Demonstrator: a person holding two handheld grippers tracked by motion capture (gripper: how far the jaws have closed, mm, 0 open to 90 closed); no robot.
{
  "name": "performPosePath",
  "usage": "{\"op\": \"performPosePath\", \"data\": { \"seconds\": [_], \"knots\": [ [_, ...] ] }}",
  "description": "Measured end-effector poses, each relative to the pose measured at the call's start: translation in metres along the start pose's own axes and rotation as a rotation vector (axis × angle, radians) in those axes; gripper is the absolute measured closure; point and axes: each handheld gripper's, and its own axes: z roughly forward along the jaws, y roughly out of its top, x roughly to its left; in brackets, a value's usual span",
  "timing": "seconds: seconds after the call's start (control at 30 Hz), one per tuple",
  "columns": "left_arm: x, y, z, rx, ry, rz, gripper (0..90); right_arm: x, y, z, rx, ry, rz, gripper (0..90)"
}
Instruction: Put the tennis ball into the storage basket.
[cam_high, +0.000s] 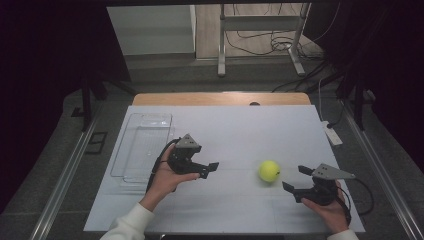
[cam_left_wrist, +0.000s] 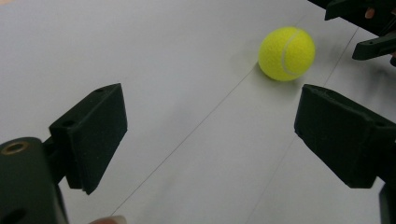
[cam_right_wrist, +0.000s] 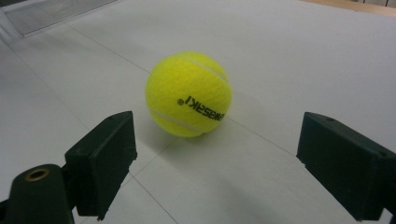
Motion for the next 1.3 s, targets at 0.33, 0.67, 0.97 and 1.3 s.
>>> {"op": "performPosePath", "data": {
  "seconds": [0.33,0.67,0.97,1.3],
  "knots": [
    [-0.004,0.007,0.011,0.020,-0.015,0.012,10.7,-0.001,0.000,-0.001,-0.005,0.000,0.001,12.0],
    [-0.004,0.014,0.016,0.013,-0.027,0.008,10.8,-0.001,-0.001,-0.001,-0.003,-0.002,0.002,11.9],
    [-0.005,0.021,0.021,0.010,-0.035,0.010,10.7,-0.001,-0.001,0.000,0.000,-0.003,0.000,11.9],
    [-0.009,0.032,0.029,0.017,-0.047,0.024,10.7,-0.001,-0.001,0.000,0.003,-0.002,0.001,11.9]
  ]
}}
